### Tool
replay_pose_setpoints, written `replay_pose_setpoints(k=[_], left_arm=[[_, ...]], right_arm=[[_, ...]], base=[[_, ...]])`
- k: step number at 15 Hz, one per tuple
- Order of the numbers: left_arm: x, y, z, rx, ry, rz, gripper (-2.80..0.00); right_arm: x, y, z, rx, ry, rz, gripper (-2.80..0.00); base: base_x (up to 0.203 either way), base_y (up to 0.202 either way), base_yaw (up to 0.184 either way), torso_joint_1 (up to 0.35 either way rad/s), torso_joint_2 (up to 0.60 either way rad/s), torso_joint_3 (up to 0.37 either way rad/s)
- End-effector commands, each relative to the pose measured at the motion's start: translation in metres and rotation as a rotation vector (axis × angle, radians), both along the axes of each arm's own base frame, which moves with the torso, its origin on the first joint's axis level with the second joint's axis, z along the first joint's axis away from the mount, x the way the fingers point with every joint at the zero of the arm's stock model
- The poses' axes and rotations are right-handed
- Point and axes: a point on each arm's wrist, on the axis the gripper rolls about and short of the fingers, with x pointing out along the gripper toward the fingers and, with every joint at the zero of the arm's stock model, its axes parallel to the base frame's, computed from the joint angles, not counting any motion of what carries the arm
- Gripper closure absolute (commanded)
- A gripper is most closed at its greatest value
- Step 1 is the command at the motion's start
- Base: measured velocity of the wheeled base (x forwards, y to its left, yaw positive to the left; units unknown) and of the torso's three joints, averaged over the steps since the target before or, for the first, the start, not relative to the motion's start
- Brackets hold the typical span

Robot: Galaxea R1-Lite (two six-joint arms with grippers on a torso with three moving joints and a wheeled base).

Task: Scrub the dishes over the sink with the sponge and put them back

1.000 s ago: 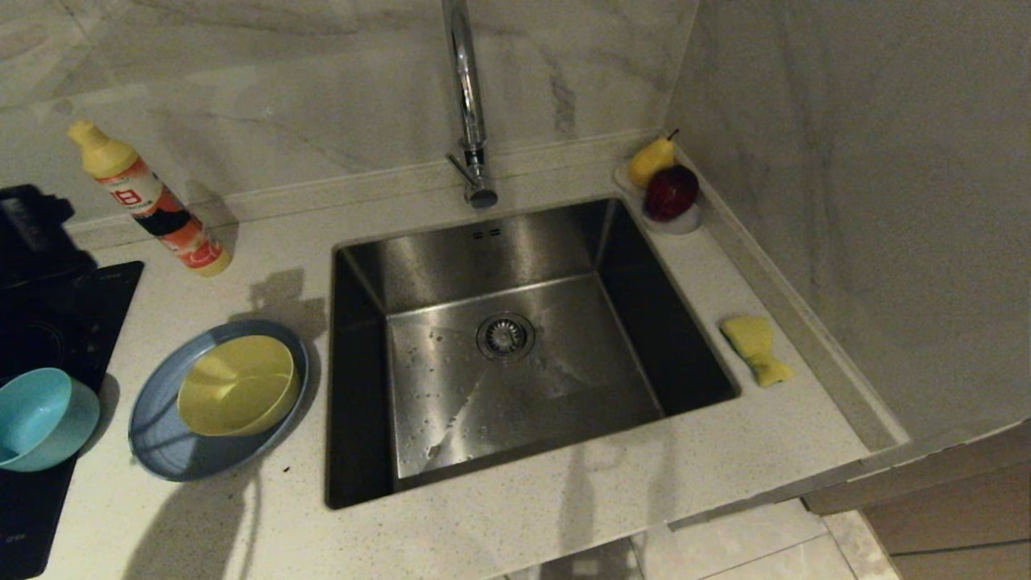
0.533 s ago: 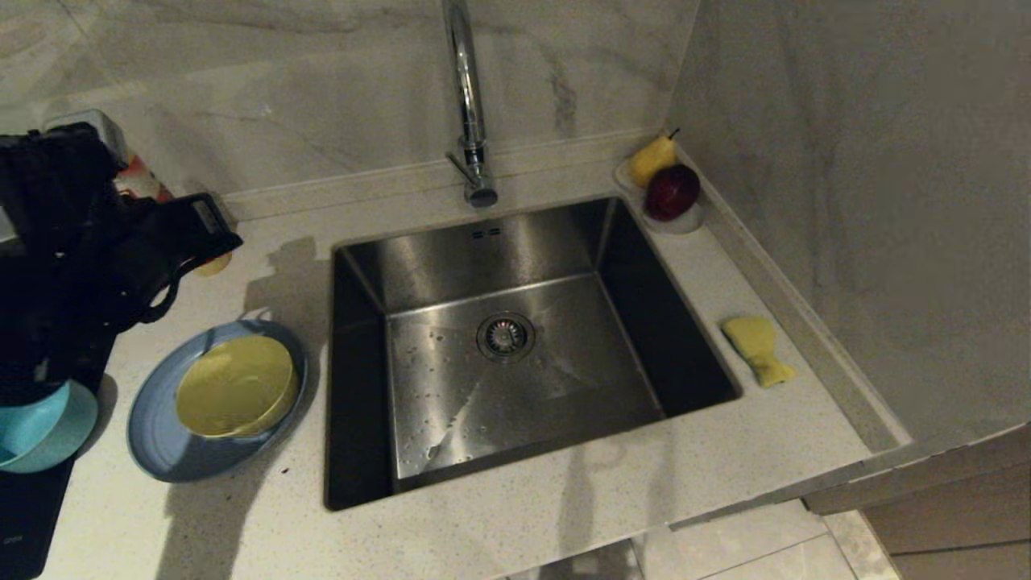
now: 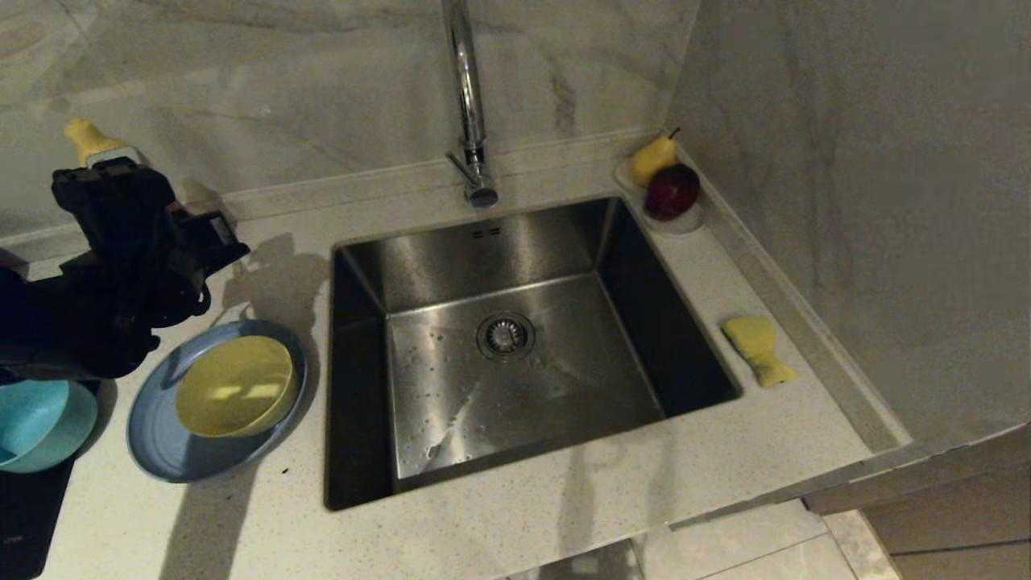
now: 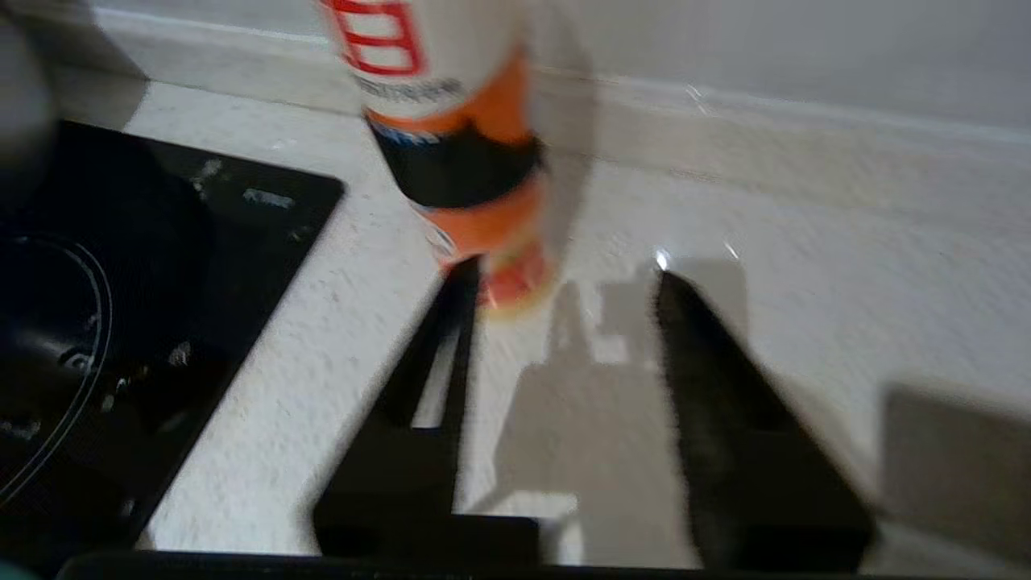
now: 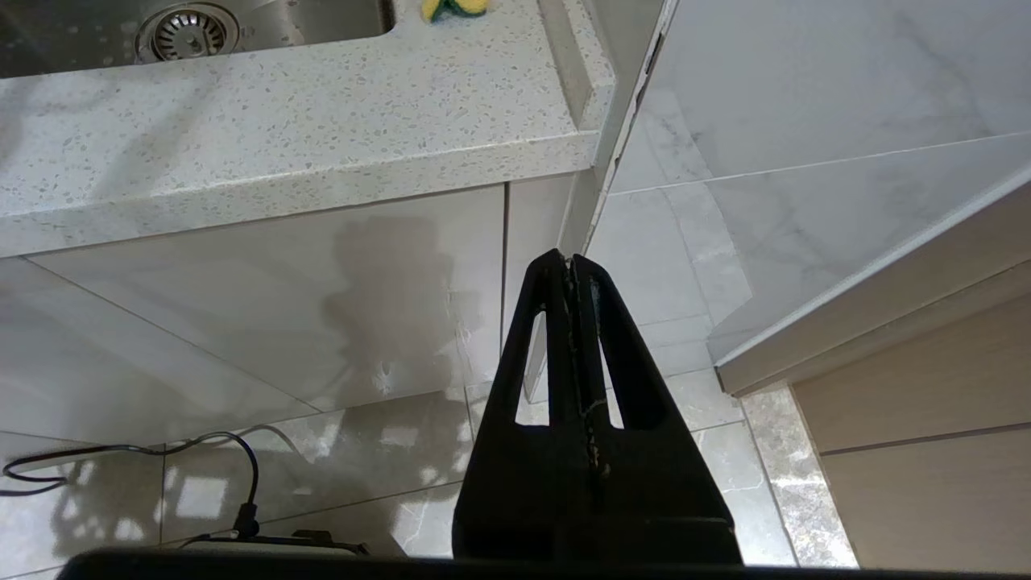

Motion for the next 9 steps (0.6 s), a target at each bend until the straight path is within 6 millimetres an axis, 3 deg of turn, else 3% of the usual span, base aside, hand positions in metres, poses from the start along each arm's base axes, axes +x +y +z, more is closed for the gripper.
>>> replay_pose_setpoints(k=[1, 9], left_arm=[[0.012, 0.012, -0.015, -0.006, 0.001, 0.031, -2.80], [0.020, 0.041, -0.034, -0.117, -0.042, 0.182, -2.80]], right_arm=[[0.000, 0.000, 0.000, -0.001, -0.002, 0.001, 0.00], [0.000, 0.000, 0.000, -0.001, -0.002, 0.001, 0.00]], base=[[0.000, 0.000, 0.000, 0.000, 0.00, 0.000], [0.000, 0.000, 0.000, 0.000, 0.00, 0.000]])
